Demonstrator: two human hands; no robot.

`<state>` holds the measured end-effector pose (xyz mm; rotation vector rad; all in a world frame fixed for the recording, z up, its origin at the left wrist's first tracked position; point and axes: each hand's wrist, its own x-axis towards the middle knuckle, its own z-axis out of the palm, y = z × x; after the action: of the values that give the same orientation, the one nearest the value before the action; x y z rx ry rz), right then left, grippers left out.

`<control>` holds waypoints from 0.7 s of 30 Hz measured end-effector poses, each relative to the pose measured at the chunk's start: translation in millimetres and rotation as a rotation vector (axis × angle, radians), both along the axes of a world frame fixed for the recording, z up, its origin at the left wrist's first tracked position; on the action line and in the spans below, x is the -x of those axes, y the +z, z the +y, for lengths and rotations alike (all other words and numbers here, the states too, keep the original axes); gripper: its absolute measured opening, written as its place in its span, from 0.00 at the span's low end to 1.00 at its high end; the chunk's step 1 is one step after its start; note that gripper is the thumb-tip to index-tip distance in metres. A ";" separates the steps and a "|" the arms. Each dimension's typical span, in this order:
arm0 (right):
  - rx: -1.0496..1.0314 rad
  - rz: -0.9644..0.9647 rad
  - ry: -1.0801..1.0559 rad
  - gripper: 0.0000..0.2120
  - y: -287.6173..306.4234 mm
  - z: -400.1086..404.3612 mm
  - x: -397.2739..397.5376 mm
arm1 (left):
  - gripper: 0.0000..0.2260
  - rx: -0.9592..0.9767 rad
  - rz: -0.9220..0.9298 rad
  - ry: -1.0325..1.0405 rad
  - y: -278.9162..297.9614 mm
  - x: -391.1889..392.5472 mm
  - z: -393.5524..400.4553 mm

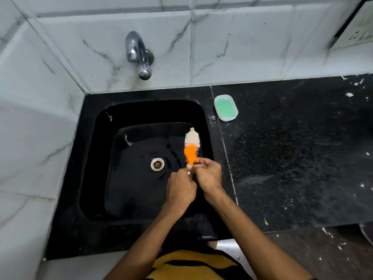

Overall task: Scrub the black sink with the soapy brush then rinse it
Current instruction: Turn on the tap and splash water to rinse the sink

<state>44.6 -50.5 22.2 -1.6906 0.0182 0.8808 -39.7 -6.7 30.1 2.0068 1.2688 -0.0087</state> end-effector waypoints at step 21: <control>-0.198 0.098 0.024 0.08 21.6 -36.9 -108.9 | 0.13 0.040 -0.228 0.197 -8.3 -63.1 -63.0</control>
<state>153.5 -87.4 43.8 -1.4653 -0.0218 0.9513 23.4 -69.7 21.8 1.7838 1.3009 0.2795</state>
